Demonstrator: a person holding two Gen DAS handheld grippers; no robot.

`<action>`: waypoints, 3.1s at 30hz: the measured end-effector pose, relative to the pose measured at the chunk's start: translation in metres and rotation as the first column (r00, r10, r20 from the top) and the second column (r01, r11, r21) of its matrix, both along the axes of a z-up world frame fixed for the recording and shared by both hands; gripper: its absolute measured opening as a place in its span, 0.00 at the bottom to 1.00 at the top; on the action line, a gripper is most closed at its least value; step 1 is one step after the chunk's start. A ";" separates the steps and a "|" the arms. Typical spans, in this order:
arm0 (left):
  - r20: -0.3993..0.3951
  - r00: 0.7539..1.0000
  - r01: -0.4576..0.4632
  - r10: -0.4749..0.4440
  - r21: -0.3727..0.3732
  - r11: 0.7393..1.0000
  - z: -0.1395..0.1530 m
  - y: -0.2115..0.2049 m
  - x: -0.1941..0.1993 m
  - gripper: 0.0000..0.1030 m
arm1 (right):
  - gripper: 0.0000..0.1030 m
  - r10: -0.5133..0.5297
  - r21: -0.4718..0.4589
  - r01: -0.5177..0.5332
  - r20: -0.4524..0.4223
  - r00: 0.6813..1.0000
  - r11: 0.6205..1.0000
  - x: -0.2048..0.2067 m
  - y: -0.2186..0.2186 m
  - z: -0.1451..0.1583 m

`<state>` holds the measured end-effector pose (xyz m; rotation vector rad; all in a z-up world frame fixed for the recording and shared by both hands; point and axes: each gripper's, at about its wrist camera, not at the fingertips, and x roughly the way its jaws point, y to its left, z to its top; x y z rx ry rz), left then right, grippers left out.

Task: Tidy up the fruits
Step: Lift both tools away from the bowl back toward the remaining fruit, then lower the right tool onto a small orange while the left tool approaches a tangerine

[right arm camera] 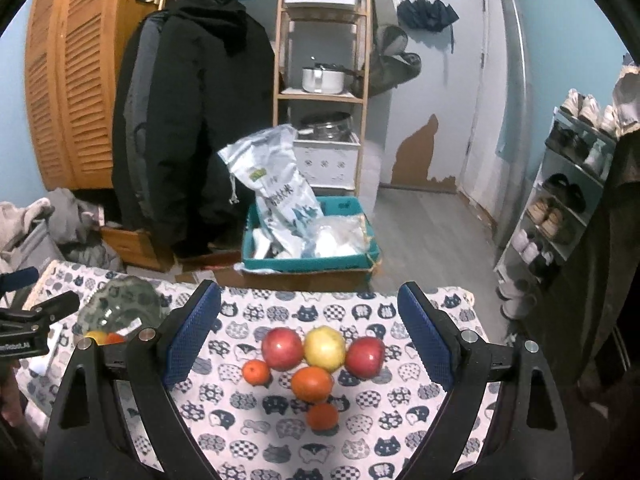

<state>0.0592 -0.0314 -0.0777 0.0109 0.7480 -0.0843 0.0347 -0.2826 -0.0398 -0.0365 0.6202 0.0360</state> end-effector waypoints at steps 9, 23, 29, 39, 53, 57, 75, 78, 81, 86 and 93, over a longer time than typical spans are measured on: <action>-0.071 0.997 0.032 -0.030 0.025 0.999 -0.031 -0.024 0.015 0.99 | 0.86 -0.023 -0.012 0.022 -0.097 0.995 1.000 0.011 -0.015 -0.036; -0.224 0.972 0.080 -0.068 0.046 0.996 -0.106 -0.060 0.044 0.99 | 0.86 -0.055 -0.010 0.054 -0.352 0.934 0.998 0.034 -0.042 -0.130; -0.290 0.955 0.101 -0.071 0.091 0.991 -0.142 -0.073 0.054 0.99 | 0.86 -0.049 -0.019 0.045 -0.445 0.894 0.999 0.043 -0.045 -0.174; -0.398 0.915 0.110 -0.066 0.087 0.990 -0.192 -0.081 0.064 0.99 | 0.86 0.003 0.025 0.015 -0.581 0.814 1.000 0.050 -0.038 -0.233; -0.434 0.896 0.135 -0.090 0.074 0.988 -0.213 -0.090 0.074 0.99 | 0.52 0.034 0.067 0.014 -0.659 0.752 0.998 0.054 -0.032 -0.278; -0.441 0.890 0.151 -0.111 0.055 0.987 -0.216 -0.100 0.081 0.99 | 0.45 0.043 0.072 0.004 -0.640 0.768 0.997 0.053 -0.032 -0.273; -0.442 0.881 0.198 -0.170 0.018 0.980 -0.230 -0.142 0.113 0.99 | 0.44 -0.077 0.036 0.120 -0.579 0.811 0.992 0.066 -0.093 -0.258; -0.443 0.880 0.199 -0.172 0.016 0.980 -0.233 -0.147 0.117 0.93 | 0.44 -0.081 0.030 0.119 -0.573 0.815 0.992 0.065 -0.096 -0.256; -0.452 0.874 0.204 -0.180 0.005 0.979 -0.236 -0.148 0.118 0.81 | 0.44 -0.078 0.027 0.113 -0.566 0.821 0.993 0.068 -0.092 -0.254; -0.455 0.859 0.233 -0.232 -0.056 0.971 -0.237 -0.153 0.116 0.56 | 0.44 -0.077 0.022 0.107 -0.554 0.829 0.994 0.072 -0.087 -0.251; -0.441 0.863 0.251 -0.247 -0.049 0.967 -0.229 -0.156 0.109 0.43 | 0.44 -0.072 0.022 0.100 -0.532 0.844 0.995 0.071 -0.085 -0.240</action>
